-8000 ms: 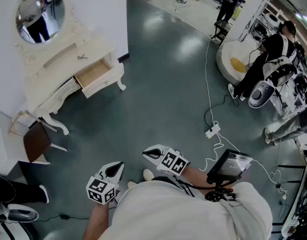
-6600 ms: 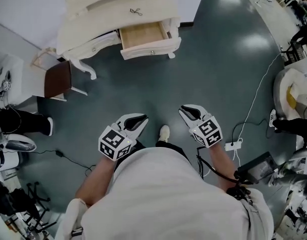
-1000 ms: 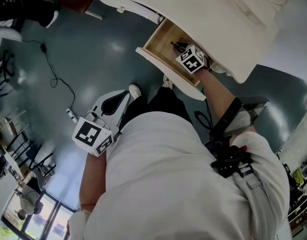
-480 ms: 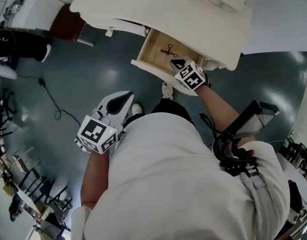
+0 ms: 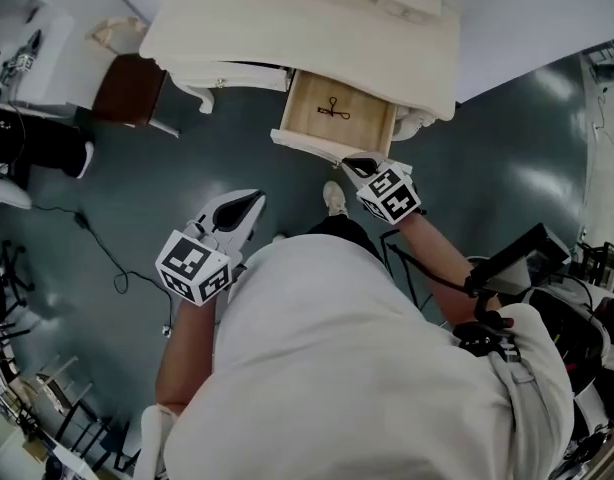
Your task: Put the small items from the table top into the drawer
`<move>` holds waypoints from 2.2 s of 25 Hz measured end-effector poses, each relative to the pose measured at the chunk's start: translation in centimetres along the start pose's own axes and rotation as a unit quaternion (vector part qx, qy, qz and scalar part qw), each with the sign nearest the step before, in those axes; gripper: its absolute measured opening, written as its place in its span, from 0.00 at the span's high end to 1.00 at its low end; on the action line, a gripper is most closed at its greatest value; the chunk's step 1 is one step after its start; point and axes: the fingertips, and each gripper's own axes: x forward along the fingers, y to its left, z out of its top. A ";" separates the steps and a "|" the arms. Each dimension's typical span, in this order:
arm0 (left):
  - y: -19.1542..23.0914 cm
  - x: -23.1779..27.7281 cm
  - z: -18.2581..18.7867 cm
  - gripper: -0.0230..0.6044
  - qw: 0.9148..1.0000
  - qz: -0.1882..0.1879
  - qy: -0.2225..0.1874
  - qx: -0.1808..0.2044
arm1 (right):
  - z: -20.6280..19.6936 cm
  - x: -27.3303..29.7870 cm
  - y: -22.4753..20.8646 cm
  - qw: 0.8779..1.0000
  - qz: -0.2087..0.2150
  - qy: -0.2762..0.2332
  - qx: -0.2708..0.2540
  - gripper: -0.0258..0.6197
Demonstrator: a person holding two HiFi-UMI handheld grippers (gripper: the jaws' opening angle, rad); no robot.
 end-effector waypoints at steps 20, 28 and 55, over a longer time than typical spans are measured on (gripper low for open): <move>-3.6 -9.9 -7.0 0.96 0.996 -0.067 0.021 0.047 | 2.9 -6.7 16.7 0.996 -0.047 -0.073 0.026 0.96; -4.3 -10.2 -9.0 0.96 0.997 -0.064 0.025 0.044 | 3.2 -6.4 19.0 0.995 -0.034 -0.089 0.007 0.96; -7.2 -10.4 -11.3 0.96 0.995 -0.068 0.039 0.053 | 1.8 -8.0 21.8 0.995 -0.028 -0.094 -0.018 0.96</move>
